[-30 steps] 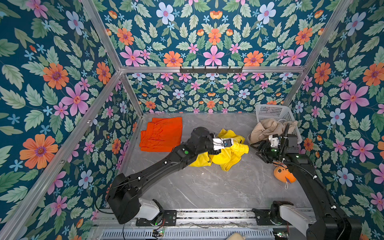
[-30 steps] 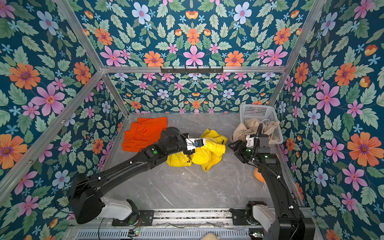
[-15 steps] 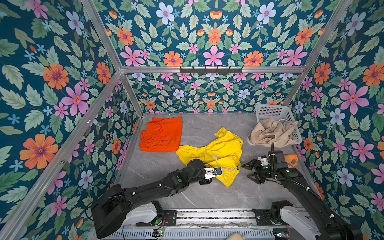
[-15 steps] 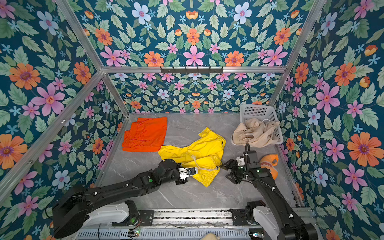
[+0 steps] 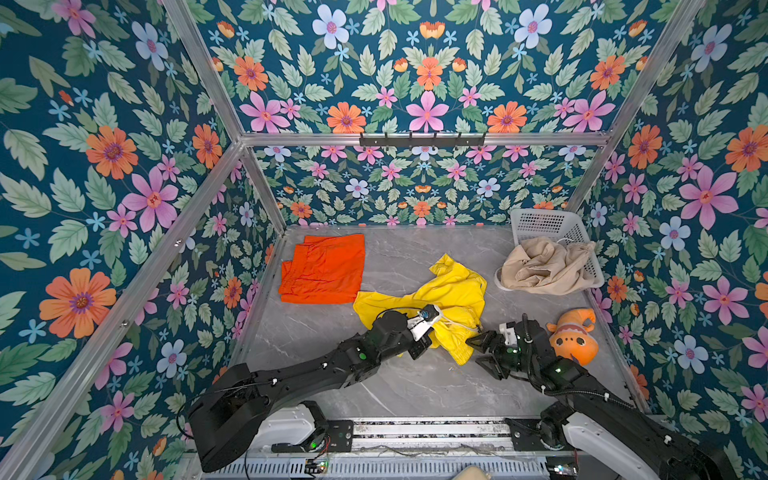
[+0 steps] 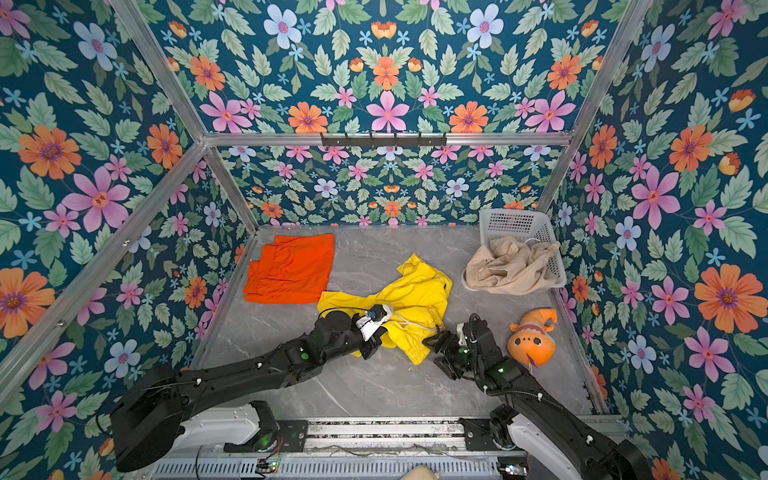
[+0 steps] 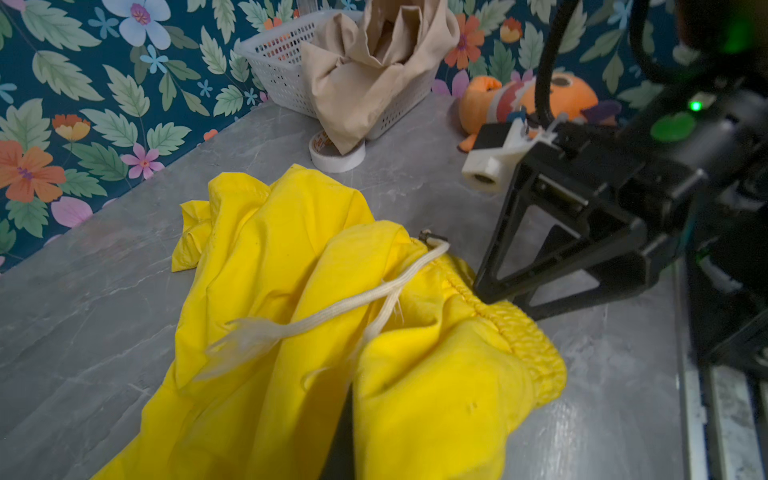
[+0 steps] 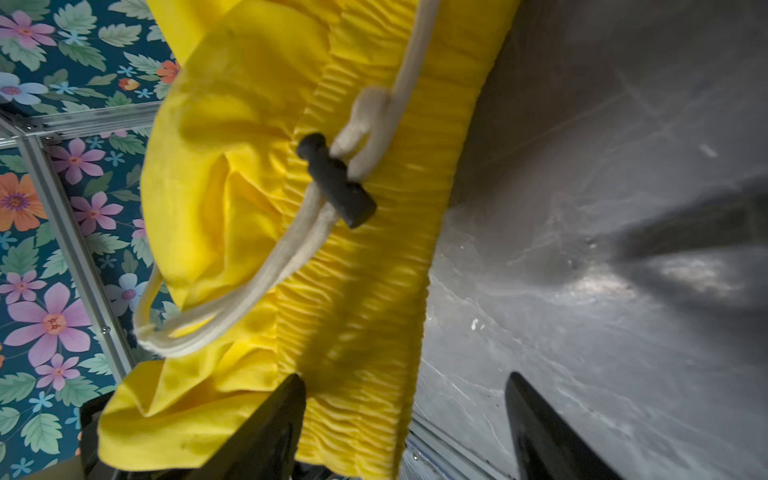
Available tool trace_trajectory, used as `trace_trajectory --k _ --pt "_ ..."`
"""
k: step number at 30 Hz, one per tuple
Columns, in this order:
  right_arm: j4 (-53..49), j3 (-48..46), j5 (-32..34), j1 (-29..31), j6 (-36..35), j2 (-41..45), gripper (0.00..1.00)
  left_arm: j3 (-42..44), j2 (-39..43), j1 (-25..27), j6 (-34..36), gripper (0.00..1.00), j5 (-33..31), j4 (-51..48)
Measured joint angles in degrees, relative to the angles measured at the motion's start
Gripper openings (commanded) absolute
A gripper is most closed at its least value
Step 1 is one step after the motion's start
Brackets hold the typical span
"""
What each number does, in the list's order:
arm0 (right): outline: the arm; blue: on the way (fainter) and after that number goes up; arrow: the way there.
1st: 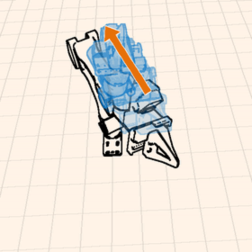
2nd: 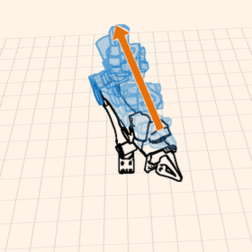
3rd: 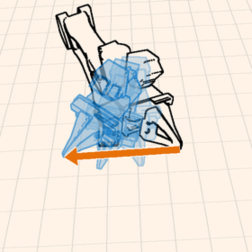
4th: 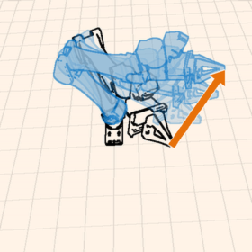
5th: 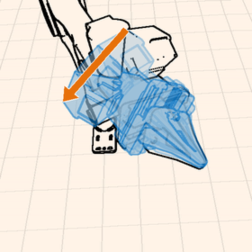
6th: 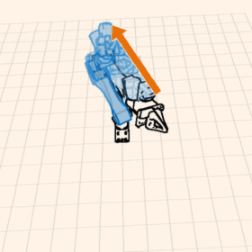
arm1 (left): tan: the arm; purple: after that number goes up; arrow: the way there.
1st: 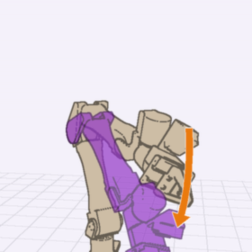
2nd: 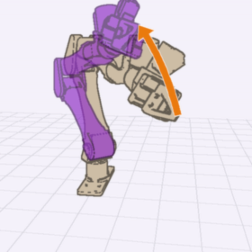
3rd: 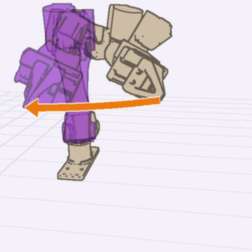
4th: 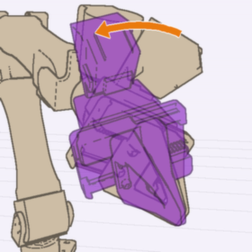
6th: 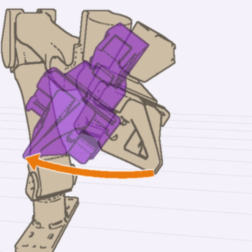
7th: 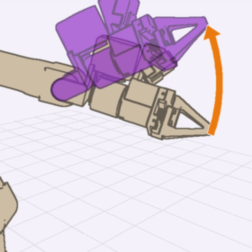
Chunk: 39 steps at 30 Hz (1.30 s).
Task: Fold and stack the shorts
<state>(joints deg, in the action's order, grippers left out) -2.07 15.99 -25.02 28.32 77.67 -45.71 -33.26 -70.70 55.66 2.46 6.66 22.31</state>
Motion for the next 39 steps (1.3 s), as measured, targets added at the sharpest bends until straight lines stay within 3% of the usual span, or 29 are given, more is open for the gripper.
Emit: trace_trajectory --k 7,16,24,35,39 --pt "10.5 -2.8 3.6 1.4 5.1 -0.2 0.77 -1.2 -2.6 -1.2 -12.9 0.0 3.0 6.2" --pt "16.8 -5.1 11.5 5.3 13.8 5.7 0.8 -4.8 -7.3 -1.4 -23.1 0.0 1.6 8.5" --pt "19.6 -5.6 16.3 7.8 18.1 3.2 0.81 -6.7 -10.6 -1.4 -30.8 0.0 1.8 11.8" --pt "25.0 -3.6 19.1 7.9 19.8 -1.4 0.81 -7.8 -11.5 -1.4 -34.0 0.0 1.8 13.0" --pt "25.7 -3.0 21.4 7.4 19.8 0.7 0.79 -7.8 -10.9 -1.4 -33.9 0.0 2.1 12.3"
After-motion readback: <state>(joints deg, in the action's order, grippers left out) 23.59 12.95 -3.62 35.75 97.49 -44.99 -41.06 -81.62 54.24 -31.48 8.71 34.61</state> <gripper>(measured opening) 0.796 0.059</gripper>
